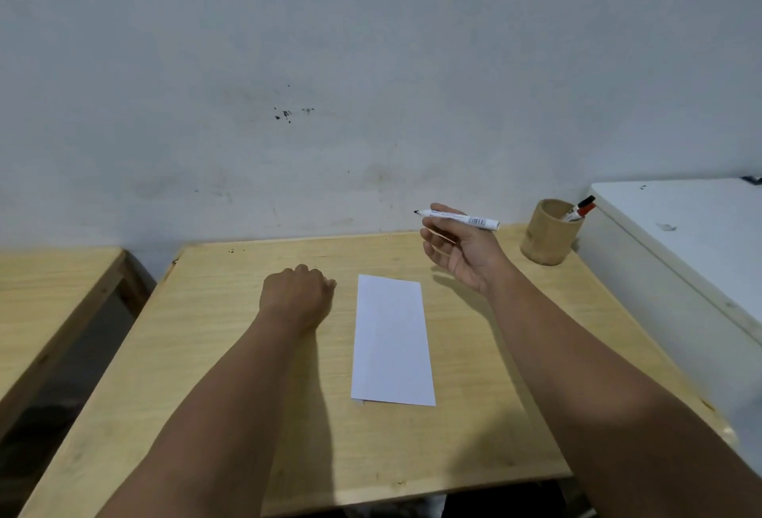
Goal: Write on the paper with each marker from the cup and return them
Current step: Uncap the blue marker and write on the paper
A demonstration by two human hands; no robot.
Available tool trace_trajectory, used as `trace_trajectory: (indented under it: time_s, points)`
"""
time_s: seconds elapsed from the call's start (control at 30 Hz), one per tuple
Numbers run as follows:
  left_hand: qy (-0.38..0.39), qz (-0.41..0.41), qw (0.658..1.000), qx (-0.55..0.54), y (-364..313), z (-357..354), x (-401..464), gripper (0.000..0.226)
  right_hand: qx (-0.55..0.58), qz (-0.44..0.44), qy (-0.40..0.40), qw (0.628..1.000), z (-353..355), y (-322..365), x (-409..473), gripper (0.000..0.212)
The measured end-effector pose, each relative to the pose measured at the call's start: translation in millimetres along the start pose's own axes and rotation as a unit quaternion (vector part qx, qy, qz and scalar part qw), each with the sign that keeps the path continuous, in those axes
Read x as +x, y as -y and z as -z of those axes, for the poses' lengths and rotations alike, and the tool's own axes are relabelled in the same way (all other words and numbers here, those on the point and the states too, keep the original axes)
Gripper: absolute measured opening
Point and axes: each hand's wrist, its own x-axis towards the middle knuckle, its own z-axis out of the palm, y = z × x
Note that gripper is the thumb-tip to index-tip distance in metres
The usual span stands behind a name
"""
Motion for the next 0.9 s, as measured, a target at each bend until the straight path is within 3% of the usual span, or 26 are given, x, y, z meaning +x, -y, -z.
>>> trace_trajectory:
  time_s: [0.07, 0.33, 0.4, 0.5, 0.6, 0.73, 0.9]
  points:
    - [-0.009, 0.003, 1.000, -0.004, 2, 4, -3, 0.053, -0.027, 0.005, -0.010, 1.000, -4, -2, -4, 0.015]
    - [-0.025, 0.040, 0.997, -0.065, 7, 27, -16, 0.050, -0.091, 0.015, -0.019, 0.996, -18, -3, -26, 0.015]
    - [-0.093, 0.004, 0.993, -0.079, 9, 28, -22, 0.046, -0.108, 0.023, -0.025, 0.994, -19, -4, -31, 0.015]
    - [-0.155, -0.120, 0.974, -0.112, 1, 27, -41, 0.048, -0.134, 0.035, -0.046, 0.989, -18, -9, -36, 0.017]
    - [-0.083, -0.194, 0.966, -0.150, -18, 24, -64, 0.054, -0.156, 0.043, -0.063, 0.985, -18, -19, -39, 0.011]
    - [0.051, -0.209, 0.965, -0.147, -25, 13, -79, 0.069, -0.173, 0.054, -0.055, 0.982, -18, -33, -43, 0.015]
    - [0.040, -0.173, 0.970, -0.167, -36, -1, -83, 0.076, -0.195, 0.076, -0.069, 0.975, -21, -51, -39, 0.025]
